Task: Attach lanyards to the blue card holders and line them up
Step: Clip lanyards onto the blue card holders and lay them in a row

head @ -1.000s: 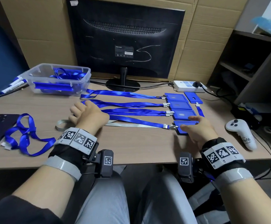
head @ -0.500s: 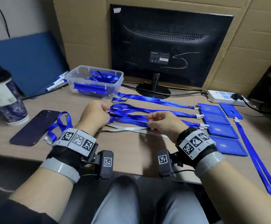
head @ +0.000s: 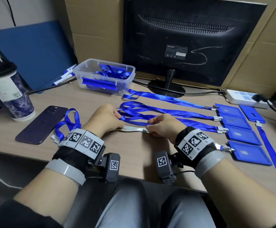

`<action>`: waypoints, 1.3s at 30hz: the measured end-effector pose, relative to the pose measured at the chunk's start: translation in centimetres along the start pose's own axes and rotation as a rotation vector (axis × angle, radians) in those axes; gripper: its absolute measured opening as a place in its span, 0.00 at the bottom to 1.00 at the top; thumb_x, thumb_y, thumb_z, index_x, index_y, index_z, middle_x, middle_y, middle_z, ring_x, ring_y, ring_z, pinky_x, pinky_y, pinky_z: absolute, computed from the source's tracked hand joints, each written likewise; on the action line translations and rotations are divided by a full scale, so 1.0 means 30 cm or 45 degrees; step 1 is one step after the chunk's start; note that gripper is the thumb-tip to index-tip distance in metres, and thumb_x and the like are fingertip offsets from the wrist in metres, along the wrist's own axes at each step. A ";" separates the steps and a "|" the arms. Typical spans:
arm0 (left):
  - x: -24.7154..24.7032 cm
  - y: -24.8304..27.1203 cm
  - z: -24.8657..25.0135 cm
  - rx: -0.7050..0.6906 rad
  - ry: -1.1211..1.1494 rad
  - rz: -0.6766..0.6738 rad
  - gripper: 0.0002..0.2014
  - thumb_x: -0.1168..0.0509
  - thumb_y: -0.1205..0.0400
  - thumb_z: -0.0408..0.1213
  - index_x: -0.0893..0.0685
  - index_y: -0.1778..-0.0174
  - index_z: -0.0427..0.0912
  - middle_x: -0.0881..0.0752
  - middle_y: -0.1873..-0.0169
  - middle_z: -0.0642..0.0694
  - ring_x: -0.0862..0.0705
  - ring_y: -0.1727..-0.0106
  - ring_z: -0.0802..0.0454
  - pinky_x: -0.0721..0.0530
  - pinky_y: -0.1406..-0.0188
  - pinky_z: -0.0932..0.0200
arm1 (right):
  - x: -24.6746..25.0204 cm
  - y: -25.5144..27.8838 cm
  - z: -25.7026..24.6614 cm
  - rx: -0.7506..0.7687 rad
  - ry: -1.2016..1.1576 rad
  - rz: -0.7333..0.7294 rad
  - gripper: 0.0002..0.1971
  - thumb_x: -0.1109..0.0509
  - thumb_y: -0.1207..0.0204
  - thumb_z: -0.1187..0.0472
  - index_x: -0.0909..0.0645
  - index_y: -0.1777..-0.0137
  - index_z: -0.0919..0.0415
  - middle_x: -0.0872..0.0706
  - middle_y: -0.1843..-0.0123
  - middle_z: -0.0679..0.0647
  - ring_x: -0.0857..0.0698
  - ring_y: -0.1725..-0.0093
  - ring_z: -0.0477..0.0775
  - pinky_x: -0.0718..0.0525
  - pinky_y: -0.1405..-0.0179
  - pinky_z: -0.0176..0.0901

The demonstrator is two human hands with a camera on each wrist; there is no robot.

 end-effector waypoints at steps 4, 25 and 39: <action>0.020 -0.002 -0.001 0.040 0.155 0.003 0.10 0.29 0.23 0.39 0.05 0.65 0.41 0.15 0.74 0.43 0.22 0.71 0.45 0.26 0.71 0.61 | -0.002 -0.010 0.005 0.007 0.035 0.025 0.09 0.21 0.22 0.54 0.13 0.61 0.58 0.10 0.63 0.55 0.13 0.60 0.53 0.10 0.36 0.57; 0.051 0.002 -0.100 0.461 0.579 0.274 0.20 0.43 0.18 0.32 0.22 0.29 0.44 0.14 0.42 0.33 0.12 0.53 0.35 0.13 0.57 0.48 | 0.012 0.060 -0.022 0.066 -0.326 0.013 0.01 0.27 0.16 0.65 0.15 0.47 0.61 0.17 0.55 0.55 0.18 0.64 0.50 0.10 0.49 0.46; -0.274 0.147 0.382 0.124 0.417 -0.540 0.13 0.33 0.16 0.41 0.23 0.38 0.44 0.16 0.45 0.43 0.04 0.51 0.41 0.12 0.51 0.46 | 0.539 0.258 0.246 -0.134 -0.216 0.660 0.23 0.26 0.31 0.71 0.18 0.38 0.52 0.15 0.51 0.56 0.17 0.60 0.53 0.17 0.63 0.44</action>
Point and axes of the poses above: each hand's wrist, its own y-axis away from the middle knuckle, its own x-axis out of the back of the hand, z = x × y, the point moved 4 cm from there along -y, towards the middle knuckle
